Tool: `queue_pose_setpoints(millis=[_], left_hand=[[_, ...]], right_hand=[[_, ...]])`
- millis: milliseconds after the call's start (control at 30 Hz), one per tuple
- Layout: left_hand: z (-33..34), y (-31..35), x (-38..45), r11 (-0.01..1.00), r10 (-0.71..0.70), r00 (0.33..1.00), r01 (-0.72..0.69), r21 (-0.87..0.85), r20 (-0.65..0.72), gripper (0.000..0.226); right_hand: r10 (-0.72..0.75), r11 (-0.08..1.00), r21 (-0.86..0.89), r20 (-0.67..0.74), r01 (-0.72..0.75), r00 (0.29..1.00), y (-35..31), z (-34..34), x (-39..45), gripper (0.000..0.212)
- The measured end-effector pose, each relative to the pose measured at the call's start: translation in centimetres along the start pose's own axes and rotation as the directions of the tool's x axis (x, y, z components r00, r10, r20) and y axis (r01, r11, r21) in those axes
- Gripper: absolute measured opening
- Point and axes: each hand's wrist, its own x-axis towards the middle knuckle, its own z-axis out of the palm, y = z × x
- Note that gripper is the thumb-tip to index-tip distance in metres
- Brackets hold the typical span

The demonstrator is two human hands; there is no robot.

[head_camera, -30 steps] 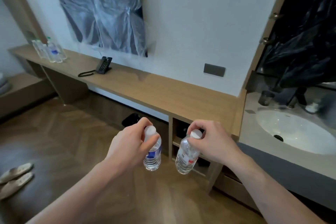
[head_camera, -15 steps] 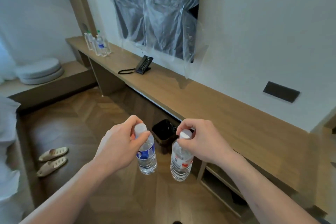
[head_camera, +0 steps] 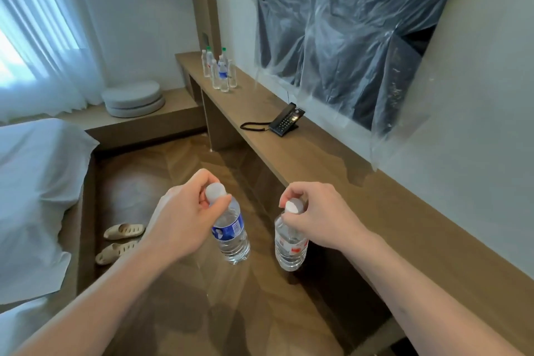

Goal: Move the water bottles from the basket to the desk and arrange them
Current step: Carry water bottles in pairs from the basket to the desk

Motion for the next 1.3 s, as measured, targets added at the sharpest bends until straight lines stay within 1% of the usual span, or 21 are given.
queue_pose_setpoints(millis=[200, 400, 533, 700, 833, 1033, 1300], left_hand=[[-1.2, -6.0, 9.3, 0.999, -0.018, 0.999, 0.017, -0.048, -0.033, 0.02], [-3.8, -12.2, 19.4, 0.995, 0.008, 1.0, -0.006, -0.096, 0.027, 0.02], [-5.2, -15.0, 25.8, 0.997, 0.044, 0.998, -0.041, -0.061, 0.037, 0.019], [-6.0, -18.4, 32.2, 0.997, 0.024, 0.998, -0.019, -0.078, 0.055, 0.019], [-6.0, -21.2, 38.0, 0.995, -0.004, 0.999, 0.008, -0.097, 0.042, 0.017], [-4.1, -24.8, 47.7, 0.995, -0.031, 0.997, 0.038, -0.097, 0.075, 0.017], [-3.0, -28.1, 61.7, 0.992, -0.101, 0.994, 0.104, -0.068, 0.051, 0.018]], right_hand=[[-0.012, 1.0, -0.007, -0.02, 0.012, 1.0, -1.8, 2.4, 10.9, 0.011], [0.037, 0.999, -0.006, -0.034, -0.037, 0.999, -5.2, 5.0, 20.4, 0.011], [0.05, 0.999, 0.002, -0.097, -0.05, 0.994, -6.9, 6.6, 25.8, 0.012], [0.068, 0.998, 0.024, -0.11, -0.066, 0.992, -8.2, 7.6, 32.5, 0.011], [0.051, 0.999, 0.016, -0.127, -0.049, 0.991, -8.6, 7.9, 38.7, 0.01], [0.056, 0.998, 0.03, -0.101, -0.054, 0.993, -7.4, 8.7, 48.8, 0.009], [0.022, 0.997, 0.076, -0.022, -0.021, 0.999, -5.5, 9.0, 65.4, 0.014]])
